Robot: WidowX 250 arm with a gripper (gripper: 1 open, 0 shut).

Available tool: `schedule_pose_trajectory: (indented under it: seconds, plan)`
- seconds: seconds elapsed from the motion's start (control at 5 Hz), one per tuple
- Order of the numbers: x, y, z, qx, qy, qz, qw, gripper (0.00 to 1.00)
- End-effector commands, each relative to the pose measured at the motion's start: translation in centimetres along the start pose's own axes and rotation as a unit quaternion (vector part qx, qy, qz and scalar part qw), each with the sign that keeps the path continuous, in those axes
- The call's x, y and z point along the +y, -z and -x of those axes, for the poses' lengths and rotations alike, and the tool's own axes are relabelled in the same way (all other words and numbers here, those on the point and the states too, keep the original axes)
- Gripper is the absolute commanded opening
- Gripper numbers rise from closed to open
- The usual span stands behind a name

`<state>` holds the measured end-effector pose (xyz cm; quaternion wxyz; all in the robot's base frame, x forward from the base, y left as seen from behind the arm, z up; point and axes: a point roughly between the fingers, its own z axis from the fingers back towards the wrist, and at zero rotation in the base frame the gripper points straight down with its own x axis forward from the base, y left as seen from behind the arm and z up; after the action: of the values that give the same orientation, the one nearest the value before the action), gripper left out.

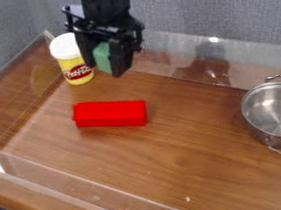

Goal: Put green object to the left side of the table

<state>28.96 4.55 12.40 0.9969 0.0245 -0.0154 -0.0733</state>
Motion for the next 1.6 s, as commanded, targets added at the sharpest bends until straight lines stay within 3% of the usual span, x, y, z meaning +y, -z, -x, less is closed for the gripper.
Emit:
schedule_pose_trajectory:
  seconds: [0.0,0.6,1.4]
  plan:
    - [0.9,-1.2,-0.8,-0.027,0.0,-0.012,0.9996,0.0]
    - [1.7,-0.3,-1.1,-0.025,0.015,-0.012,0.9995,0.0]
    - [0.2,-0.6,-0.5,-0.037,0.054,-0.006,0.9978,0.0]
